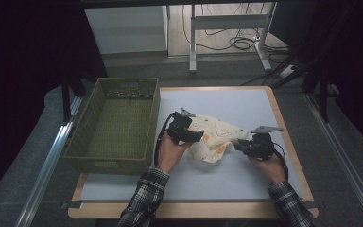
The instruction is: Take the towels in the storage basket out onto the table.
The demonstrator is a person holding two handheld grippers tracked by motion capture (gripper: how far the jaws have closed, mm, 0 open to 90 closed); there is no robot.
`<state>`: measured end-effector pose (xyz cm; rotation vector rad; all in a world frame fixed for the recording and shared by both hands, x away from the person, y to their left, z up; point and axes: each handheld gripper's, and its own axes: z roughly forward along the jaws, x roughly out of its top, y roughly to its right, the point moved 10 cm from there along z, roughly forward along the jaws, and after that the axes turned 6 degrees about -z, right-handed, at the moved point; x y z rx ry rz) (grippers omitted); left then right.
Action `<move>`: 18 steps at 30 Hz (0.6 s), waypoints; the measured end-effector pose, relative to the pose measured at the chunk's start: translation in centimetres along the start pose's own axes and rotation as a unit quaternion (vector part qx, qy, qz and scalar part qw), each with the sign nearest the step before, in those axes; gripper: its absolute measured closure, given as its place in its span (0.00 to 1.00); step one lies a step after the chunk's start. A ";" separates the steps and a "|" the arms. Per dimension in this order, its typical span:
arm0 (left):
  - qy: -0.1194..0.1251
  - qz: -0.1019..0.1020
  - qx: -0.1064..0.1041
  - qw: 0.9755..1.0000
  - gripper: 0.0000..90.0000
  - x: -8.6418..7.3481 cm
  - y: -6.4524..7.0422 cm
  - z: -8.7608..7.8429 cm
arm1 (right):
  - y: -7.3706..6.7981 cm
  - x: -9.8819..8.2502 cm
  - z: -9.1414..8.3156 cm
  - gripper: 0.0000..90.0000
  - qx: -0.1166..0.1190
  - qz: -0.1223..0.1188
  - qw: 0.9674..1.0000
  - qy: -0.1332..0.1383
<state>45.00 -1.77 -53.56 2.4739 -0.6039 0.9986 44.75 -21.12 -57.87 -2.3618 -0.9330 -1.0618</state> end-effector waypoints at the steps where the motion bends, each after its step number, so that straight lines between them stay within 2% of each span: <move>1: -0.002 -0.002 0.000 1.000 0.37 -0.4 0.0 0.2 | -0.1 0.1 0.4 0.72 -0.002 -0.002 1.000 -0.002; 5: -0.005 -0.012 0.005 1.000 0.37 -1.9 -0.4 0.7 | -0.4 0.2 1.8 0.72 -0.003 -0.012 1.000 -0.009; 10: -0.015 -0.012 0.016 1.000 0.38 -3.1 -0.9 1.2 | -0.9 0.4 2.9 0.73 -0.011 -0.030 0.999 -0.017; 12: -0.016 -0.014 0.018 1.000 0.38 -3.5 -1.2 1.4 | -1.2 0.4 3.0 0.74 -0.022 -0.044 0.999 -0.019; 15: -0.020 -0.018 0.019 0.999 0.38 -4.1 -1.4 1.6 | -1.6 0.3 3.1 0.81 -0.039 -0.071 0.996 -0.023; 18: -0.020 -0.021 0.017 0.999 0.39 -4.6 -1.5 1.7 | -2.0 0.2 3.0 0.83 -0.031 -0.071 0.997 -0.020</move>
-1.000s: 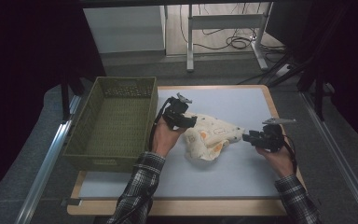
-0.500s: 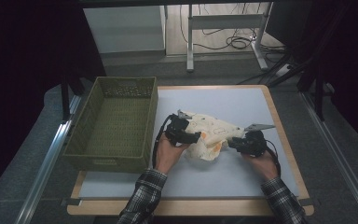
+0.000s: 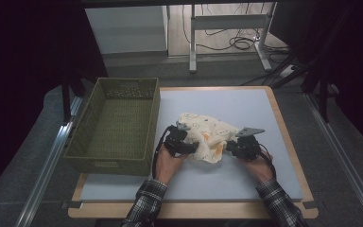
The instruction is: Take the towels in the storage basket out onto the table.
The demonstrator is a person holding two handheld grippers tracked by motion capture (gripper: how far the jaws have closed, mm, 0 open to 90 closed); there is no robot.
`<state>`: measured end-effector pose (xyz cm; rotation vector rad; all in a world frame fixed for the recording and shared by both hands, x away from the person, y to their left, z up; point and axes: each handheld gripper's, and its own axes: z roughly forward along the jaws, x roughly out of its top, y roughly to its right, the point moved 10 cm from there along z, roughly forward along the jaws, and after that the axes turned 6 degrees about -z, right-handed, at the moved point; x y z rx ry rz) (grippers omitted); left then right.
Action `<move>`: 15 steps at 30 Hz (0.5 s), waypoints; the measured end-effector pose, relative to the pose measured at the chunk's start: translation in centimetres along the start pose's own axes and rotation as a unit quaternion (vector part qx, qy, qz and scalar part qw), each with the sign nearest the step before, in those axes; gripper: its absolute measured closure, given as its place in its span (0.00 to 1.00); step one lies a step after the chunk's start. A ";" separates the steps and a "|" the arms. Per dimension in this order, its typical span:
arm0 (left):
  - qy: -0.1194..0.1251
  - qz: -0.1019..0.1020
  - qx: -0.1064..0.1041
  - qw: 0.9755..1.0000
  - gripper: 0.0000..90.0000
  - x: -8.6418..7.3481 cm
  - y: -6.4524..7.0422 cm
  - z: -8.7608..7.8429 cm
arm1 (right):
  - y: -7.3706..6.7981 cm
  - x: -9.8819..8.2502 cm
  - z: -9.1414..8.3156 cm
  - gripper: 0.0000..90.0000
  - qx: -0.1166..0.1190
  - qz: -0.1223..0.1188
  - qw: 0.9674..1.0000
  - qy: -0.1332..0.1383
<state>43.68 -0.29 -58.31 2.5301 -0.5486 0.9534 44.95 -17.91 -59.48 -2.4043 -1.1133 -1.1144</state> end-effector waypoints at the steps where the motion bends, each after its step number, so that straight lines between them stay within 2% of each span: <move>1: 0.000 0.000 0.001 1.000 0.39 -0.1 0.0 0.0 | -0.2 0.0 -0.1 0.84 0.006 0.004 1.000 0.001; 5: 0.002 -0.003 -0.002 1.000 0.40 -0.6 -0.1 -0.1 | -0.7 -0.3 -0.9 0.89 0.027 0.007 1.000 0.005; 8: 0.001 -0.005 -0.008 1.000 0.40 -1.0 0.1 -0.1 | -1.0 -0.3 -1.6 0.88 0.033 0.000 0.999 0.010; 9: 0.002 -0.005 -0.010 1.000 0.40 -1.2 0.2 -0.1 | -1.2 -0.3 -1.8 0.86 0.039 0.003 0.999 0.012; 11: 0.003 -0.008 -0.014 1.000 0.40 -1.5 0.4 -0.2 | -1.4 -0.1 -1.9 0.73 0.046 0.010 0.999 0.017; 14: 0.004 -0.010 -0.016 1.000 0.39 -1.9 0.4 -0.3 | -1.4 0.3 -1.6 0.59 0.040 0.015 0.999 0.025; 15: 0.005 -0.012 -0.019 1.000 0.39 -2.0 0.4 -0.4 | -1.3 0.4 -1.5 0.57 0.036 0.016 0.999 0.025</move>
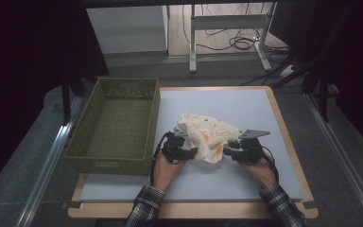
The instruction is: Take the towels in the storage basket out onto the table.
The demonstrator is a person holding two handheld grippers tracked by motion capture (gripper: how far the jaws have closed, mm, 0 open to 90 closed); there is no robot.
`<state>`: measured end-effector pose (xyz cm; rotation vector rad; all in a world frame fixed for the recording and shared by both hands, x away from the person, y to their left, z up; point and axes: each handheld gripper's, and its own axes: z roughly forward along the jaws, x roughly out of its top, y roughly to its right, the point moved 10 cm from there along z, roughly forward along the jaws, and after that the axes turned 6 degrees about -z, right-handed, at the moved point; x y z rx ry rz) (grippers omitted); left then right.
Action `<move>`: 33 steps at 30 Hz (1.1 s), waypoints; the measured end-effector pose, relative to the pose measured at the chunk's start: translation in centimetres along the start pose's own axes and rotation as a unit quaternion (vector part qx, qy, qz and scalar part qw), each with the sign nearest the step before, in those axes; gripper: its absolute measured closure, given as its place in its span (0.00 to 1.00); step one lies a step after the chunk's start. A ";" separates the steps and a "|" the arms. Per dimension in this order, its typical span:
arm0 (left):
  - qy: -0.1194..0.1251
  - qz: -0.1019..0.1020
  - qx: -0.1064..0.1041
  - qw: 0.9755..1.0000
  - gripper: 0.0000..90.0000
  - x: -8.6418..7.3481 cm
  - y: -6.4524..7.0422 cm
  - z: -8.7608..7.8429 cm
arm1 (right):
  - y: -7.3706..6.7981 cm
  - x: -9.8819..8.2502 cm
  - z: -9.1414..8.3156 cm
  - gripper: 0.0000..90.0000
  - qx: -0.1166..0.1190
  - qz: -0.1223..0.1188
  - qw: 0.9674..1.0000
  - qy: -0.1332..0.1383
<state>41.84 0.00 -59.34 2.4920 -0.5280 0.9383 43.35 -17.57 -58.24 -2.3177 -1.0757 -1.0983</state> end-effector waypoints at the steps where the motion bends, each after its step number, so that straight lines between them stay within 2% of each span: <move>1: -0.001 -0.001 0.000 1.000 0.39 -0.1 0.0 -0.1 | 0.1 0.2 0.2 0.57 -0.003 0.001 1.000 0.002; 2: -0.001 -0.002 -0.001 1.000 0.39 -0.3 -0.1 -0.1 | 0.1 0.3 0.4 0.64 -0.008 -0.001 1.000 0.003; 5: -0.004 -0.003 -0.004 1.000 0.40 -0.7 -0.2 -0.1 | 0.5 0.6 0.8 0.94 -0.029 -0.005 1.000 0.001; 7: -0.005 -0.004 -0.006 1.000 0.40 -0.9 -0.1 -0.1 | 0.5 0.9 0.5 0.98 -0.033 -0.004 0.999 0.006; 10: -0.006 -0.002 -0.008 1.000 0.40 -1.2 0.0 -0.1 | 0.4 1.3 -0.9 0.98 -0.039 -0.014 0.999 0.013; 17: 0.004 0.001 -0.018 1.000 0.40 -1.4 0.6 -1.1 | 1.2 1.6 -6.9 0.97 -0.072 -0.035 0.997 0.014; 19: 0.005 0.004 -0.020 1.000 0.40 -1.5 0.8 -1.5 | 1.4 1.0 -8.2 0.96 -0.076 -0.039 0.996 0.006; 22: 0.007 0.009 -0.023 1.000 0.40 -1.8 0.9 -2.0 | 1.5 -1.5 -9.6 0.85 -0.079 -0.036 0.996 -0.020; 25: 0.008 0.011 -0.027 1.000 0.40 -2.4 1.0 -2.5 | 1.6 -4.5 -10.6 0.77 -0.073 -0.017 0.997 -0.036; 27: 0.009 0.011 -0.032 0.999 0.40 -2.8 1.1 -2.8 | 1.8 -5.7 -11.6 0.76 -0.076 -0.007 0.996 -0.036; 29: 0.009 0.013 -0.044 0.999 0.40 -3.3 1.5 -3.1 | 2.1 -6.2 -12.5 0.75 -0.079 0.002 0.996 -0.032; 33: 0.002 0.020 -0.052 0.998 0.40 -3.9 2.1 -2.9 | 2.6 -6.0 -13.8 0.75 -0.088 0.005 0.996 -0.023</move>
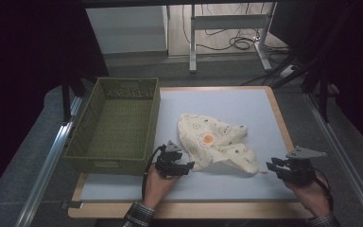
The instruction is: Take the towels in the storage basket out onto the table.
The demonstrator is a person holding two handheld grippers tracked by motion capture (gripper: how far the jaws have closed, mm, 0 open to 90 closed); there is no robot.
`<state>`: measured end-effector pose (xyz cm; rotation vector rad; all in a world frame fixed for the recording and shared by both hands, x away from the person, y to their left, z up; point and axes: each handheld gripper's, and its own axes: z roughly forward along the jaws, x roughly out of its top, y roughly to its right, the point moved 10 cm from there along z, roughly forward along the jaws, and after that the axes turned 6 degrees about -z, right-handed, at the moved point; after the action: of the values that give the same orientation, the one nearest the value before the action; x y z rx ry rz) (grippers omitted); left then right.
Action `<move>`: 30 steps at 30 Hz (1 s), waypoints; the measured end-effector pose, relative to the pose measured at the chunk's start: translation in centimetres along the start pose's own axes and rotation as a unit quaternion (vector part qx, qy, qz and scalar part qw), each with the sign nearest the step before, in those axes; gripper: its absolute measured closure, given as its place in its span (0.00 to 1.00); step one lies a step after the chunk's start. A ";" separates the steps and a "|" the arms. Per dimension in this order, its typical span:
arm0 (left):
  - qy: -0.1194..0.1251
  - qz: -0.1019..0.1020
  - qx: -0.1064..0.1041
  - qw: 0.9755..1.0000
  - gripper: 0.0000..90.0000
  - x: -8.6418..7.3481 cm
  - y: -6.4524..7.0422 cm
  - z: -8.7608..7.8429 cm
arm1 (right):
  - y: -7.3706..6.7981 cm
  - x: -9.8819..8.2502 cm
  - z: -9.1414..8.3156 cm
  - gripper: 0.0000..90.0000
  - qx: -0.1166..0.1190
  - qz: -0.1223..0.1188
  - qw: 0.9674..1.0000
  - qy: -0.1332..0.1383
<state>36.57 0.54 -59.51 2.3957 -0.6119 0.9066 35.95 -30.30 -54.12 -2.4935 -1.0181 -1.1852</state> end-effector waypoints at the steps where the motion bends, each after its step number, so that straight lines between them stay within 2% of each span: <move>1: -0.002 0.002 0.000 1.000 0.40 0.0 0.1 0.2 | 0.1 0.2 -0.2 0.75 -0.001 0.002 1.000 0.004; 5: -0.005 0.009 -0.005 1.000 0.45 0.2 0.5 1.1 | -0.3 1.2 0.5 0.73 0.015 0.011 1.000 0.016; 8: -0.017 0.032 0.000 0.999 0.49 0.2 1.2 2.0 | -1.4 1.3 2.6 0.69 0.030 0.005 1.000 0.009; 10: -0.016 0.054 0.017 0.998 0.52 0.2 1.4 2.3 | -1.9 1.0 3.8 0.67 0.032 0.002 0.999 0.001; 11: -0.017 0.064 0.026 0.997 0.58 0.2 1.4 2.4 | -2.0 0.6 4.6 0.67 0.031 0.000 0.999 -0.008; 13: -0.014 0.076 0.024 0.997 0.66 0.2 1.6 2.5 | -2.3 -0.1 5.5 0.67 0.029 -0.003 0.999 -0.020; 14: -0.011 0.077 0.023 0.997 0.69 0.2 1.7 2.5 | -2.5 -0.6 6.0 0.68 0.030 -0.005 0.999 -0.029; 15: -0.008 0.077 0.023 0.997 0.74 0.1 1.7 2.6 | -2.6 -0.9 6.2 0.70 0.025 -0.010 0.999 -0.026; 16: -0.005 0.077 0.019 0.997 0.79 0.1 1.9 2.6 | -2.7 -0.9 6.1 0.74 0.025 -0.007 0.999 -0.022; 17: -0.003 0.078 0.012 0.997 0.85 0.0 2.1 2.7 | -2.8 -1.0 6.0 0.83 0.027 -0.001 0.999 -0.020; 18: -0.004 0.078 0.006 0.997 0.95 -0.1 2.3 2.7 | -3.0 -1.1 5.8 0.89 0.030 0.001 0.999 -0.022; 19: -0.005 0.079 0.009 0.997 0.97 -0.1 2.4 2.7 | -3.0 -1.1 5.8 0.95 0.029 0.000 0.999 -0.023; 22: -0.015 0.071 0.006 0.997 0.98 -0.3 2.3 2.1 | -3.3 -1.2 5.5 0.97 0.028 -0.007 0.999 -0.032; 25: -0.015 0.063 0.006 0.998 0.98 -0.7 1.9 0.4 | -3.5 -1.2 4.6 0.97 0.031 -0.009 0.999 -0.026; 27: -0.015 0.050 0.000 0.999 0.98 -1.2 1.8 -1.0 | -3.5 -1.3 3.8 0.97 0.032 -0.005 0.999 -0.021; 30: -0.023 0.047 0.000 0.999 0.97 -2.3 1.7 -2.8 | -3.8 -1.5 2.3 0.96 0.039 0.002 0.999 -0.011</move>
<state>32.75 1.35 -58.80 2.4097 -0.7481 0.8931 34.20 -27.24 -57.16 -2.4514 -1.0435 -1.0977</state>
